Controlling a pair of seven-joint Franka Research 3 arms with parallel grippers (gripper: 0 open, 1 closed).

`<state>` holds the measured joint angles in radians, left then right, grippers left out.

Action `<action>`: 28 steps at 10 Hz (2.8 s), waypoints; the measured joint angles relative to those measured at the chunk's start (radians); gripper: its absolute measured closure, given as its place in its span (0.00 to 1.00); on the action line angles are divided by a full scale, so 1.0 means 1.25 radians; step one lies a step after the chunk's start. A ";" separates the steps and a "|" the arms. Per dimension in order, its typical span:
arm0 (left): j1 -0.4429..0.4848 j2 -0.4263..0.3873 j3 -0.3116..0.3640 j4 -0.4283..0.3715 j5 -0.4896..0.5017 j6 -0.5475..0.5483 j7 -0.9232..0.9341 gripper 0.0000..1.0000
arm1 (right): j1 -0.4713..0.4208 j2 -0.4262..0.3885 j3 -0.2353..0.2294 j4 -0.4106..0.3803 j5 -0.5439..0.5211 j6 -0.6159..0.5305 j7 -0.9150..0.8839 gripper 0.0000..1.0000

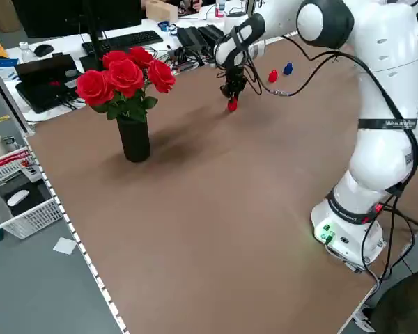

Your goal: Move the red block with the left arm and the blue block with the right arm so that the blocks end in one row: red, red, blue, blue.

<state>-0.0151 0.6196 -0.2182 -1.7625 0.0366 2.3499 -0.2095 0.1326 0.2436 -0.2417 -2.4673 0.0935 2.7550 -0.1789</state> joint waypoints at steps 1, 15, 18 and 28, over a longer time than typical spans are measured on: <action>-0.015 0.017 0.000 0.027 0.000 0.000 -0.026 0.70 | 0.001 0.000 0.001 0.001 0.000 0.000 0.000 0.65; -0.212 0.242 0.010 0.415 0.143 -0.111 -0.279 0.70 | 0.071 0.075 0.126 0.125 0.068 -0.001 0.158 0.66; -0.225 0.262 0.010 0.451 0.136 -0.125 -0.308 0.70 | 0.107 0.114 0.134 0.189 0.067 -0.013 0.216 0.66; -0.238 0.276 0.010 0.477 0.132 -0.130 -0.311 0.70 | 0.202 0.255 0.142 0.432 0.067 -0.087 0.342 0.66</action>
<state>-0.3125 0.9651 -0.2051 -1.1667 0.2013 2.1877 -0.5981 0.3855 0.5630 -0.0641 -1.9275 0.1775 2.6462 0.2488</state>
